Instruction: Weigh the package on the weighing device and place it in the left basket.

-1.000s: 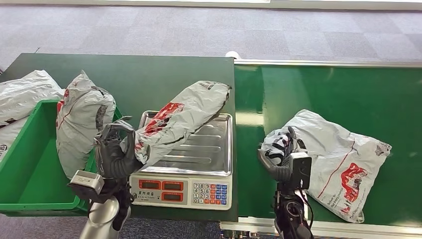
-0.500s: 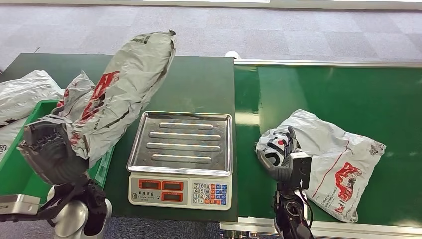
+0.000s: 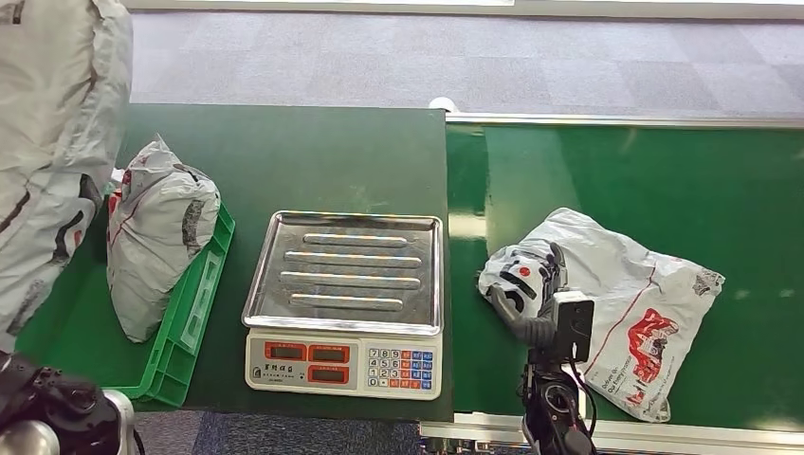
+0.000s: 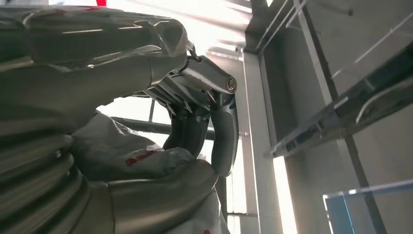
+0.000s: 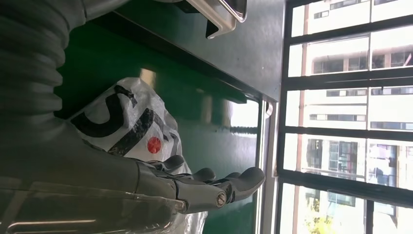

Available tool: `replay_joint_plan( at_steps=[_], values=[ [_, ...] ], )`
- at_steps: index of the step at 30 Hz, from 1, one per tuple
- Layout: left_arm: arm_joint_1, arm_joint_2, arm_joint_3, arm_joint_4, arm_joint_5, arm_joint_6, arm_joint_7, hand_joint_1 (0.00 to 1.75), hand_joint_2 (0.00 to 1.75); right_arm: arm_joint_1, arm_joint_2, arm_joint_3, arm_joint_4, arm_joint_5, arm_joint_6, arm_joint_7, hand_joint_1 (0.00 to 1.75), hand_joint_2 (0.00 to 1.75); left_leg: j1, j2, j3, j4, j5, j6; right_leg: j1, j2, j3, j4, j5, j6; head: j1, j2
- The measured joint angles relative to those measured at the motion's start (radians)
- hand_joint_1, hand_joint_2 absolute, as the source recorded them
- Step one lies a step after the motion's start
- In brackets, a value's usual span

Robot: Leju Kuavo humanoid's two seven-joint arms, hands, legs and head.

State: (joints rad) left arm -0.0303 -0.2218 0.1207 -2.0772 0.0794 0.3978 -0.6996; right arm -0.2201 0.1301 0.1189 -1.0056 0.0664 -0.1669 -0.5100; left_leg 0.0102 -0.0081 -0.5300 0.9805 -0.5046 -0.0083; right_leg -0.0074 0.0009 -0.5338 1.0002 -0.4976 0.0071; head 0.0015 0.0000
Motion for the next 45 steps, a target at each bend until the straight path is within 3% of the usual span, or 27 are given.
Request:
replay_joint_plan(
  at_steps=[8, 26, 31, 33, 36, 37, 45],
  values=[
    [0.006, -0.053, 0.120, -0.016, 0.014, -0.030, 0.000, 1.75, 1.75, 0.001, 0.000, 0.000, 0.000, 0.000, -0.006, 0.001, 0.00, 1.75, 0.000, 0.000, 0.000, 0.000, 0.000, 0.000, 0.000, 0.000, 0.000, 0.000, 0.000, 0.000, 0.000, 0.000],
    [0.009, -0.092, 0.192, -0.022, 0.000, -0.066, 0.000, 1.75, 1.75, 0.005, 0.000, 0.000, -0.002, 0.013, -0.008, 0.014, 0.00, 1.75, 0.000, 0.000, 0.000, 0.000, 0.000, 0.000, 0.000, 0.000, 0.000, 0.000, 0.000, 0.000, 0.000, 0.000],
    [0.016, -0.097, 0.200, -0.015, -0.004, -0.010, 0.000, 1.72, 1.75, 0.005, 0.000, 0.000, -0.003, 0.020, -0.007, 0.023, 0.00, 1.75, 0.000, 0.000, 0.000, 0.000, 0.000, 0.000, 0.000, 0.000, 0.000, 0.000, 0.000, 0.000, 0.000, 0.000],
    [0.017, -0.097, 0.205, -0.003, 0.007, -0.006, 0.000, 1.39, 1.75, 0.005, 0.001, -0.001, -0.003, 0.021, -0.006, 0.024, 0.00, 1.75, 0.000, 0.000, 0.000, 0.000, 0.000, 0.000, 0.000, 0.000, 0.000, 0.000, 0.000, 0.000, 0.000, 0.000],
    [0.017, -0.099, 0.215, 0.017, 0.021, -0.027, 0.000, 0.64, 1.75, 0.005, 0.003, -0.002, -0.003, 0.022, -0.005, 0.024, 0.00, 1.75, 0.000, 0.000, 0.000, 0.000, 0.000, 0.000, 0.000, 0.000, 0.000, 0.000, 0.000, 0.000, 0.000, 0.000],
    [0.017, -0.100, 0.217, 0.023, 0.024, -0.032, 0.000, 0.52, 1.75, 0.005, 0.004, -0.002, -0.003, 0.022, -0.004, 0.024, 0.00, 1.75, 0.000, 0.000, 0.000, 0.000, 0.000, 0.000, 0.000, 0.000, 0.000, 0.000, 0.000, 0.000, 0.000, 0.000],
    [0.016, -0.114, 0.238, 0.080, 0.077, -0.053, 0.000, 0.08, 1.75, 0.005, 0.006, -0.004, -0.003, 0.030, -0.003, 0.024, 0.00, 1.75, 0.000, 0.000, 0.000, 0.000, 0.000, 0.000, 0.000, 0.000, 0.000, 0.000, 0.000, 0.000, 0.000, 0.000]
  ],
)
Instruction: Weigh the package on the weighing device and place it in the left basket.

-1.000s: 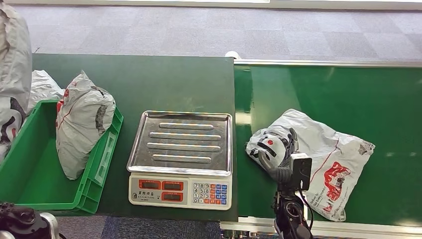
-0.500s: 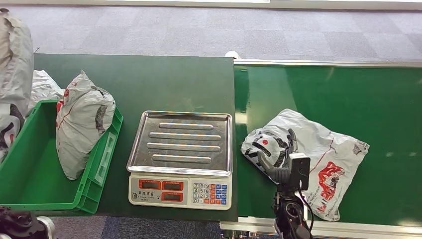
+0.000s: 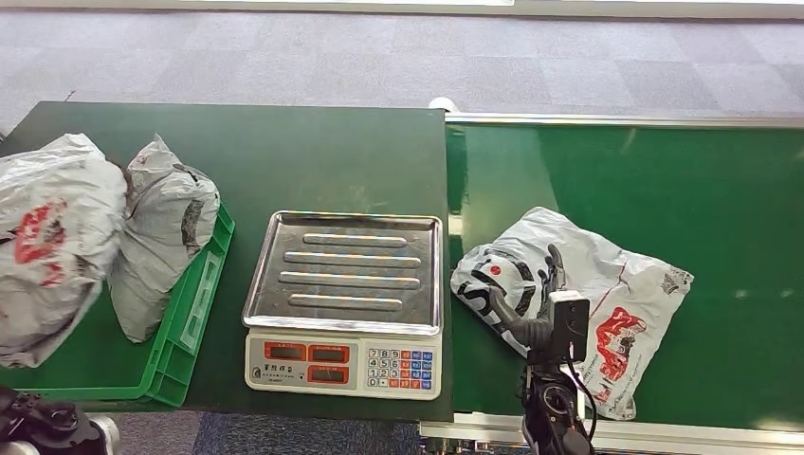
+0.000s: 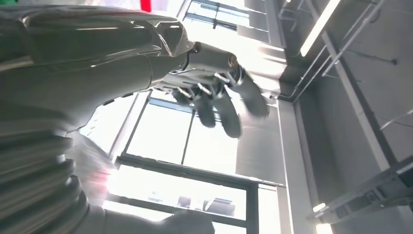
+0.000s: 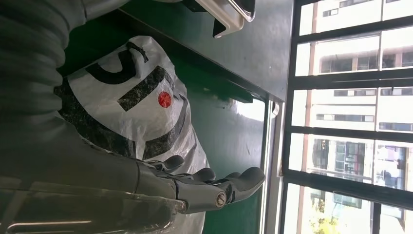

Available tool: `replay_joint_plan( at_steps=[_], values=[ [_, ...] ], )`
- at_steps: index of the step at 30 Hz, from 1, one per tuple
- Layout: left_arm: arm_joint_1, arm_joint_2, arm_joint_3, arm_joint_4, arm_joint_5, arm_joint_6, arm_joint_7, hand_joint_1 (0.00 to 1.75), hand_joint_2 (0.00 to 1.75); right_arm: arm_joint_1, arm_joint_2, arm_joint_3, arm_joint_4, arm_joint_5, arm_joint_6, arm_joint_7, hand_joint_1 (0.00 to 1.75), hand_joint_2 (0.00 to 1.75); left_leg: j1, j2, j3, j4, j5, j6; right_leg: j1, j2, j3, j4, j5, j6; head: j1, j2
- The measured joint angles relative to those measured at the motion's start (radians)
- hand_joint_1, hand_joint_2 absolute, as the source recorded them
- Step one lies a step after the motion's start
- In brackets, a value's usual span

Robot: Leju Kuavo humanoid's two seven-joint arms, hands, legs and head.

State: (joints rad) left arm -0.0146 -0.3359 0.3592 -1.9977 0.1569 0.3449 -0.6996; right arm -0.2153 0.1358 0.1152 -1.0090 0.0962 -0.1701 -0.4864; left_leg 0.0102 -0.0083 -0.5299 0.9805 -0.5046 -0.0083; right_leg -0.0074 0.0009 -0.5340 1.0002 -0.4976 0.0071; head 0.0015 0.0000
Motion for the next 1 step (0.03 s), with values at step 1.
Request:
replay_joint_plan(
  at_steps=[1],
  values=[
    [0.000, -0.001, 0.002, 0.003, 0.004, -0.003, 0.000, 0.07, 1.75, 0.000, 0.000, 0.000, 0.000, 0.000, 0.000, 0.000, 0.00, 1.75, 0.000, 0.000, 0.000, 0.000, 0.000, 0.000, 0.000, 0.000, 0.000, 0.000, 0.000, 0.000, 0.000, 0.000]
  ],
)
